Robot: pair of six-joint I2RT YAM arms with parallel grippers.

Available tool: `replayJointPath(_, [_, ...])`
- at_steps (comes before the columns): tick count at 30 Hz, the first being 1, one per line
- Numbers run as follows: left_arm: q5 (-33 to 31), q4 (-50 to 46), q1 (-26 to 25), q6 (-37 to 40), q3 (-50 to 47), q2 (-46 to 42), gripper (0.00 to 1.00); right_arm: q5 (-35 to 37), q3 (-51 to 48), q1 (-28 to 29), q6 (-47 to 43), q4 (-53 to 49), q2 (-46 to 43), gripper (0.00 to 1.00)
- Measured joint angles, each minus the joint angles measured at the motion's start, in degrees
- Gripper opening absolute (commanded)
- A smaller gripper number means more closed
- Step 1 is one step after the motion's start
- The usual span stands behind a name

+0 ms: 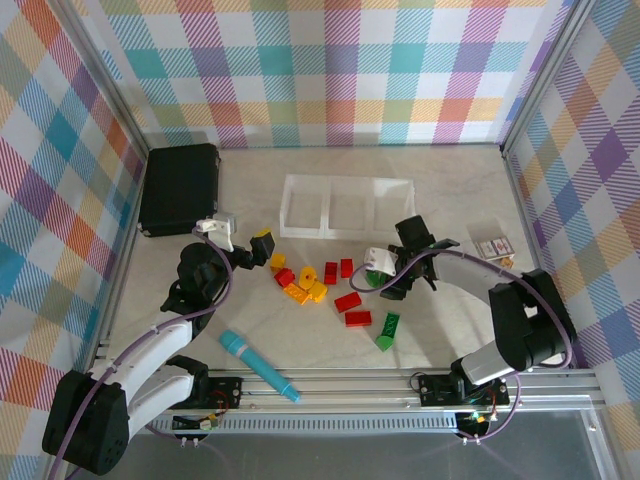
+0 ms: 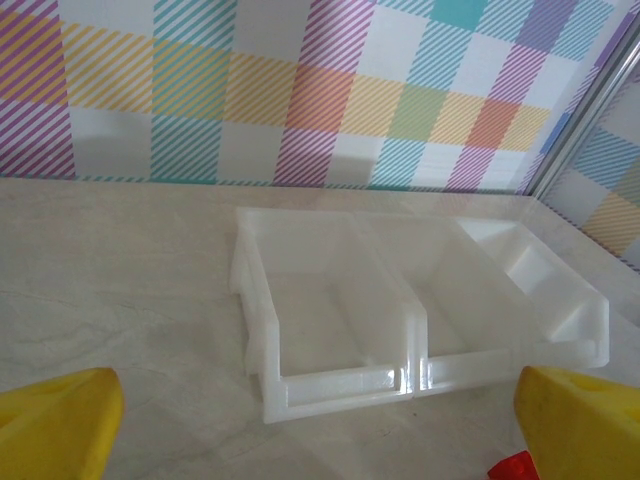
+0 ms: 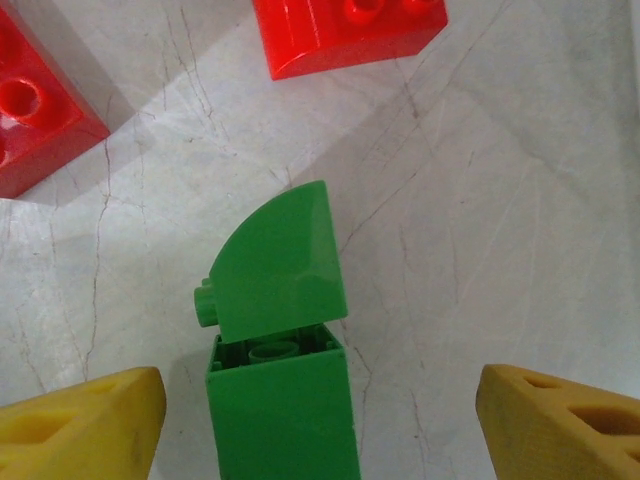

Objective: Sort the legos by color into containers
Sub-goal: Pick up the lego from the center of the table.

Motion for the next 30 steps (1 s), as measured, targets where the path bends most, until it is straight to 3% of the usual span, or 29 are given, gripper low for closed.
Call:
replayJointPath(19, [0.0, 0.0, 0.0, -0.4, -1.1, -1.1, 1.0, 0.9, 0.0, 0.0, -2.4, -1.2, 3.6, 0.58])
replayJointPath(30, [-0.2, 0.7, 0.0, -2.2, -2.2, -1.7, 1.0, 2.2, 0.0, 0.1, -3.4, -0.5, 0.4, 0.23])
